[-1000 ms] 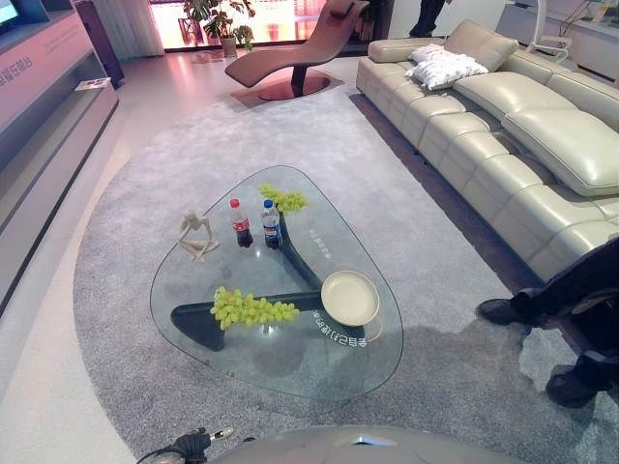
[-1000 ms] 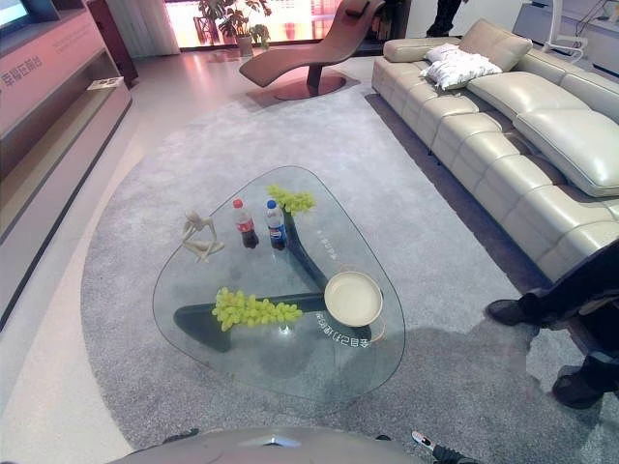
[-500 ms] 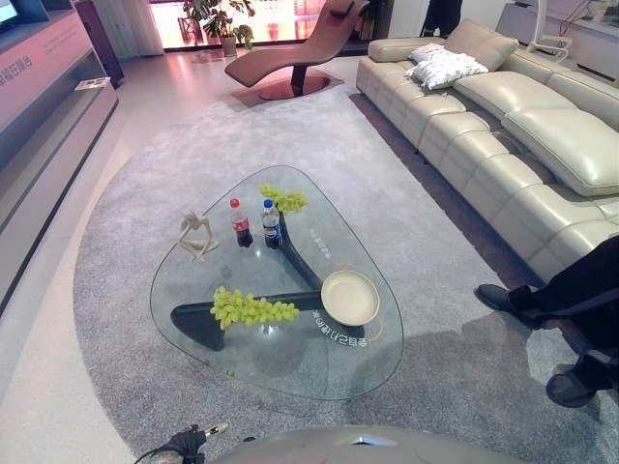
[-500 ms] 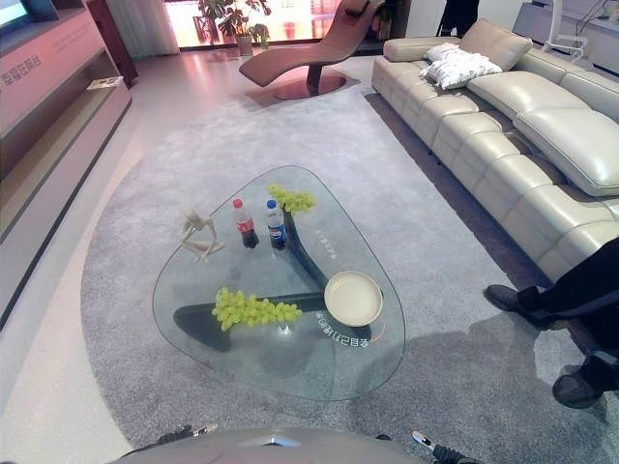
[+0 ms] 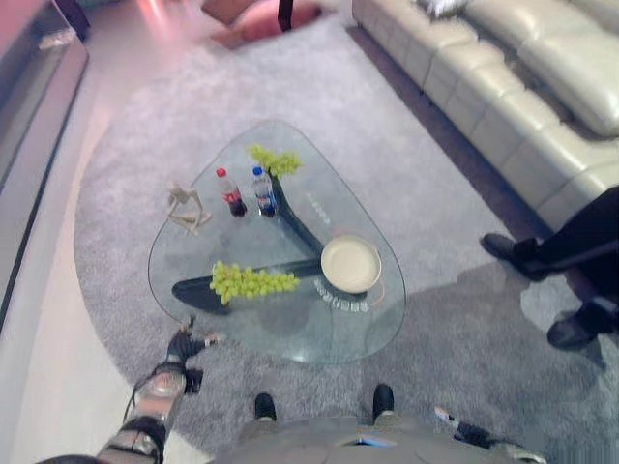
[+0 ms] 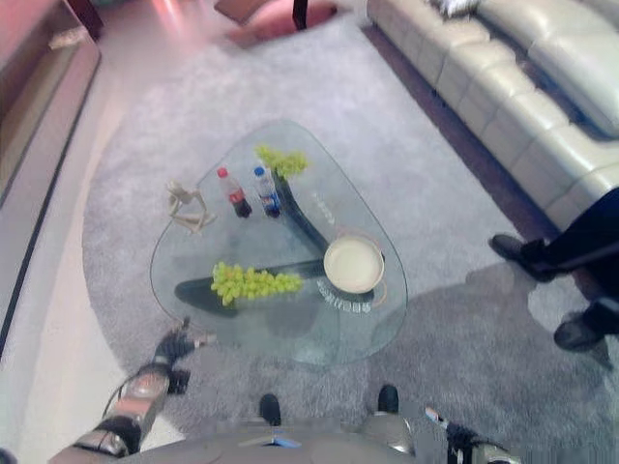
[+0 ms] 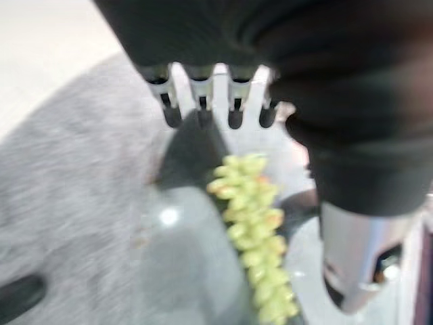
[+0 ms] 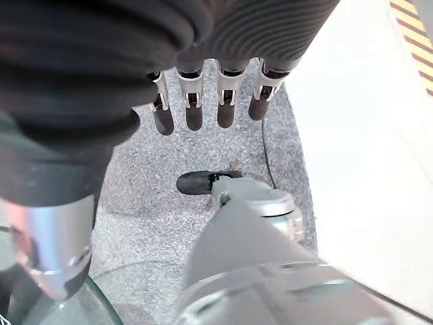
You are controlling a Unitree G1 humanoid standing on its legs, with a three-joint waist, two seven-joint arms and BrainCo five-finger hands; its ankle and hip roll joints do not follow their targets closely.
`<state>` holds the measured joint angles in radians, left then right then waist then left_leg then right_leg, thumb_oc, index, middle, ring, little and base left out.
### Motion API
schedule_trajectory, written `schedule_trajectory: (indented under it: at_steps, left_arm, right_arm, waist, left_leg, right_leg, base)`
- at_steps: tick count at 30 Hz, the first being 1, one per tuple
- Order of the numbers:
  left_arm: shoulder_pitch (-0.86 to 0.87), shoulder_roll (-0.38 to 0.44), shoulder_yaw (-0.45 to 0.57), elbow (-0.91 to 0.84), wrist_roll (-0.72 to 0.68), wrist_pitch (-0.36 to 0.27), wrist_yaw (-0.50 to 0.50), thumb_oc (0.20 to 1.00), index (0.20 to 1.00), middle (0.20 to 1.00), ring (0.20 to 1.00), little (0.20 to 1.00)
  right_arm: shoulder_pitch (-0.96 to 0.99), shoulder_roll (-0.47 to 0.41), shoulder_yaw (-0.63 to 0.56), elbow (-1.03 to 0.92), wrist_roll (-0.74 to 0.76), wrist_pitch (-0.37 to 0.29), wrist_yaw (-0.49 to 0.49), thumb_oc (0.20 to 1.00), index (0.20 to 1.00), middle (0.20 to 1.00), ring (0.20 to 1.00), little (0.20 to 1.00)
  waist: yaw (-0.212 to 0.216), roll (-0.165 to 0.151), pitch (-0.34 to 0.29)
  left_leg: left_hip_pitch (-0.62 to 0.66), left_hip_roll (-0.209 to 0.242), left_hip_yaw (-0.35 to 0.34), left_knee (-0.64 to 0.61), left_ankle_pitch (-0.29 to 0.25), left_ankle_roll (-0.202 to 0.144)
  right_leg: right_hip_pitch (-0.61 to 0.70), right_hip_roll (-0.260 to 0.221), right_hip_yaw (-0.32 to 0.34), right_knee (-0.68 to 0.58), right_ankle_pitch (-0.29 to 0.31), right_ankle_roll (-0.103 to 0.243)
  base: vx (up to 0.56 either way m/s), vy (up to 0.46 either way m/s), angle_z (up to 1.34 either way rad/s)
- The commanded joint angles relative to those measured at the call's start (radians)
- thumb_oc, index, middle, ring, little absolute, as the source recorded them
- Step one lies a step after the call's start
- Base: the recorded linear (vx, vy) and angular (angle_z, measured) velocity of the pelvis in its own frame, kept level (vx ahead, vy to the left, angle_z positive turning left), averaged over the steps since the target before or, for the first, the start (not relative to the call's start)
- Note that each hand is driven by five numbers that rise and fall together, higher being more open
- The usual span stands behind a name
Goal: Pick up fruits into the plate
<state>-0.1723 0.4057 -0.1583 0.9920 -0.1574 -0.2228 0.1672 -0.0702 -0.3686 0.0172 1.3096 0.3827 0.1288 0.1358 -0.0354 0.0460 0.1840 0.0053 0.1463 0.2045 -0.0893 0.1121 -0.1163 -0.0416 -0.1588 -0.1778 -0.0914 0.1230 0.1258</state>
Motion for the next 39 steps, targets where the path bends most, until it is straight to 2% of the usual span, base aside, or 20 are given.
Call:
schedule_trajectory:
  at_steps: [1, 6, 8, 11, 13, 17, 20, 24, 30, 33, 39]
  left_arm:
    - [-0.107, 0.069, -0.012, -0.014, 0.047, -0.047, 0.077, 1.0, 1.0, 1.0, 1.0, 1.0]
    - [-0.18, 0.126, -0.051, -0.03, 0.126, -0.029, 0.155, 1.0, 1.0, 1.0, 1.0, 1.0]
    - [-0.237, 0.163, -0.068, -0.031, 0.141, -0.026, 0.16, 1.0, 1.0, 1.0, 1.0, 1.0]
    - [-0.292, 0.195, -0.098, -0.025, 0.197, -0.013, 0.227, 1.0, 1.0, 1.0, 1.0, 1.0]
    - [-0.337, 0.222, -0.121, -0.013, 0.262, 0.019, 0.276, 1.0, 1.0, 1.0, 1.0, 1.0]
    - [-0.426, 0.271, -0.185, 0.04, 0.396, 0.073, 0.3, 1.0, 1.0, 1.0, 1.0, 1.0]
    - [-0.535, 0.32, -0.27, 0.117, 0.564, 0.117, 0.395, 1.0, 1.0, 1.0, 1.0, 1.0]
    - [-0.577, 0.335, -0.303, 0.157, 0.589, 0.125, 0.441, 1.0, 1.0, 1.0, 1.0, 1.0]
    - [-0.612, 0.338, -0.299, 0.159, 0.586, 0.162, 0.502, 1.0, 1.0, 1.0, 1.0, 1.0]
    - [-0.655, 0.34, -0.312, 0.19, 0.604, 0.209, 0.472, 1.0, 1.0, 1.0, 1.0, 1.0]
    - [-0.68, 0.334, -0.353, 0.245, 0.703, 0.282, 0.492, 1.0, 1.0, 1.0, 1.0, 1.0]
  right_arm:
    - [-0.065, -0.011, 0.044, -0.004, 0.022, -0.029, 0.006, 1.0, 1.0, 1.0, 1.0, 1.0]
    - [-0.086, -0.026, 0.063, -0.017, 0.032, -0.043, 0.015, 1.0, 1.0, 1.0, 1.0, 1.0]
    - [-0.107, -0.04, 0.081, -0.031, 0.044, -0.05, 0.023, 1.0, 1.0, 1.0, 1.0, 1.0]
    - [-0.135, -0.062, 0.098, -0.042, 0.045, -0.062, 0.037, 1.0, 1.0, 1.0, 1.0, 1.0]
    - [-0.154, -0.077, 0.109, -0.052, 0.058, -0.071, 0.041, 1.0, 1.0, 1.0, 1.0, 1.0]
    - [-0.18, -0.101, 0.121, -0.075, 0.101, -0.093, 0.045, 1.0, 1.0, 1.0, 1.0, 1.0]
    - [-0.228, -0.127, 0.131, -0.093, 0.141, -0.084, 0.046, 1.0, 1.0, 1.0, 1.0, 1.0]
    - [-0.251, -0.135, 0.14, -0.101, 0.156, -0.087, 0.046, 1.0, 1.0, 1.0, 1.0, 1.0]
    - [-0.258, -0.135, 0.154, -0.095, 0.141, -0.096, 0.046, 1.0, 1.0, 1.0, 1.0, 1.0]
    - [-0.264, -0.134, 0.155, -0.092, 0.158, -0.106, 0.038, 1.0, 1.0, 1.0, 1.0, 1.0]
    - [-0.286, -0.14, 0.155, -0.099, 0.184, -0.111, 0.027, 1.0, 1.0, 1.0, 1.0, 1.0]
  waist:
    - [-0.019, -0.019, 0.071]
    - [-0.032, -0.02, 0.112]
    - [-0.036, -0.027, 0.145]
    - [-0.04, -0.033, 0.185]
    - [-0.044, -0.04, 0.215]
    - [-0.052, -0.052, 0.254]
    - [-0.063, -0.063, 0.29]
    - [-0.075, -0.078, 0.32]
    - [-0.081, -0.097, 0.336]
    - [-0.086, -0.108, 0.336]
    - [-0.092, -0.118, 0.336]
  left_leg:
    - [-0.014, -0.037, -0.02, 0.015, -0.097, 0.047]
    - [-0.049, -0.043, -0.019, 0.025, -0.089, 0.049]
    - [-0.083, -0.046, -0.016, 0.048, -0.089, 0.048]
    - [-0.128, -0.049, -0.011, 0.088, -0.09, 0.046]
    - [-0.161, -0.047, -0.009, 0.119, -0.091, 0.043]
    - [-0.212, -0.054, -0.012, 0.135, -0.087, 0.043]
    - [-0.29, -0.065, -0.016, 0.188, -0.088, 0.045]
    - [-0.343, -0.065, -0.01, 0.243, -0.101, 0.044]
    - [-0.399, -0.062, 0.005, 0.249, -0.096, 0.039]
    - [-0.454, -0.059, 0.004, 0.264, -0.095, 0.036]
    - [-0.523, -0.058, -0.001, 0.296, -0.093, 0.032]
  right_leg:
    - [-0.004, 0.005, 0.01, 0.064, -0.097, 0.008]
    - [-0.044, 0.013, 0.032, 0.085, -0.102, 0.0]
    - [-0.075, 0.016, 0.038, 0.103, -0.104, -0.004]
    - [-0.115, 0.019, 0.036, 0.133, -0.106, -0.011]
    - [-0.144, 0.023, 0.039, 0.157, -0.11, -0.016]
    - [-0.194, 0.036, 0.059, 0.174, -0.107, -0.022]
    - [-0.279, 0.043, 0.062, 0.227, -0.105, -0.027]
    - [-0.335, 0.043, 0.057, 0.269, -0.11, -0.031]
    - [-0.396, 0.049, 0.054, 0.278, -0.106, -0.03]
    - [-0.451, 0.058, 0.047, 0.3, -0.109, -0.034]
    - [-0.512, 0.062, 0.043, 0.317, -0.103, -0.039]
  base:
    - [-0.04, 0.027, -0.09]
    - [-0.04, 0.027, -0.04]
    - [-0.12, 0.01, -0.05]
    - [-0.11, 0.018, -0.14]
    - [-0.07, 0.002, -0.1]
    - [-0.07, -0.018, 0.0]
    - [-0.12, -0.019, 0.01]
    - [-0.04, -0.005, -0.01]
    - [-0.03, 0.012, -0.04]
    - [-0.03, -0.039, -0.01]
    - [-0.01, -0.013, 0.02]
